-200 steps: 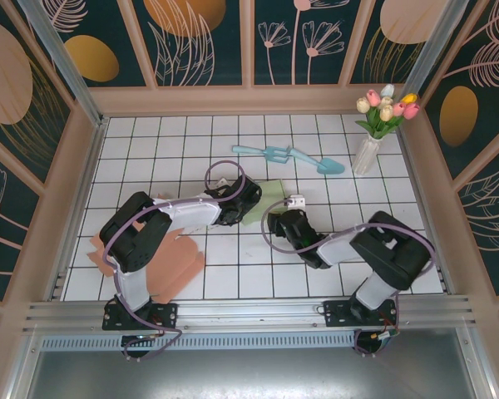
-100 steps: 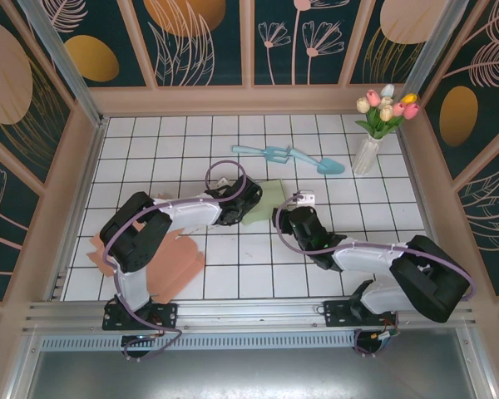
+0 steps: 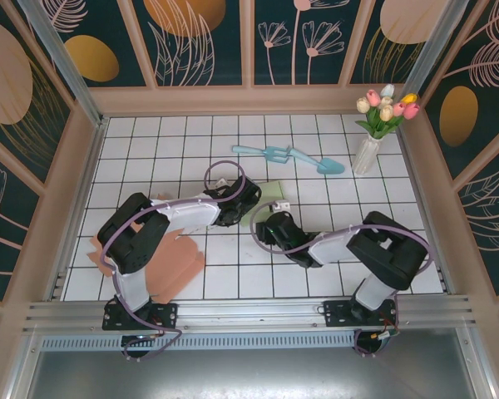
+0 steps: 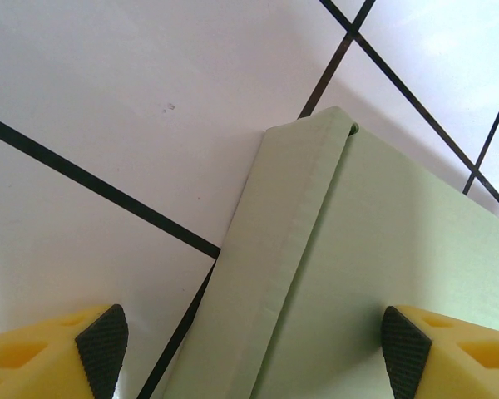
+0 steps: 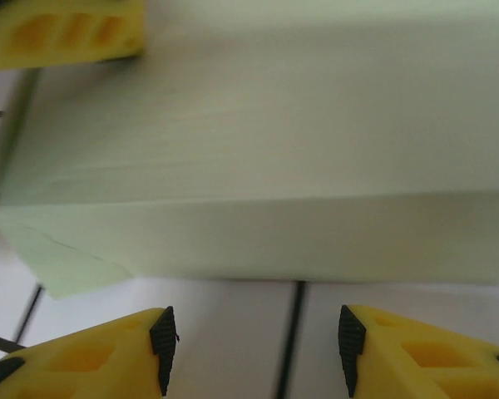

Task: Fold the paper box

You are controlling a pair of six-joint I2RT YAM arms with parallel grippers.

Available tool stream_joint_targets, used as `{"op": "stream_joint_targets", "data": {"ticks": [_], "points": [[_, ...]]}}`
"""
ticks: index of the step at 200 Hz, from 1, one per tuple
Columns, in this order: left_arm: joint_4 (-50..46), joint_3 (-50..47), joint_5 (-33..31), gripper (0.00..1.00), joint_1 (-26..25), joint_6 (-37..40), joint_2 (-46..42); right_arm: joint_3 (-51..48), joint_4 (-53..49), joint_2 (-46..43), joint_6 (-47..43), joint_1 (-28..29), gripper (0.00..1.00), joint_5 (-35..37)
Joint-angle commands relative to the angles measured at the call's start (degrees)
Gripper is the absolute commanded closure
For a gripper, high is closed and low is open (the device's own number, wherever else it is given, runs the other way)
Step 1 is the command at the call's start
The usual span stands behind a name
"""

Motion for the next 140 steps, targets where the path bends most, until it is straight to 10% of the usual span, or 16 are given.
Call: {"op": "stream_joint_targets", "data": {"ticks": [1,62,140], "points": [[-8.53,-2.57,-0.58,0.19,0.15,1.23,0.16,1.51,2.86,1.02,1.37,0.72,0.43,-0.07],[-6.82,-4.37,-0.44,0.19,1.41,2.96,-1.63,-5.61,0.21,-11.51,3.66,-3.71,0.27,4.21],[-5.28,-4.61,1.62,0.19,1.38,3.17,-0.65,-8.73,11.05,-7.42,1.54,-14.57,0.20,-18.82]]}}
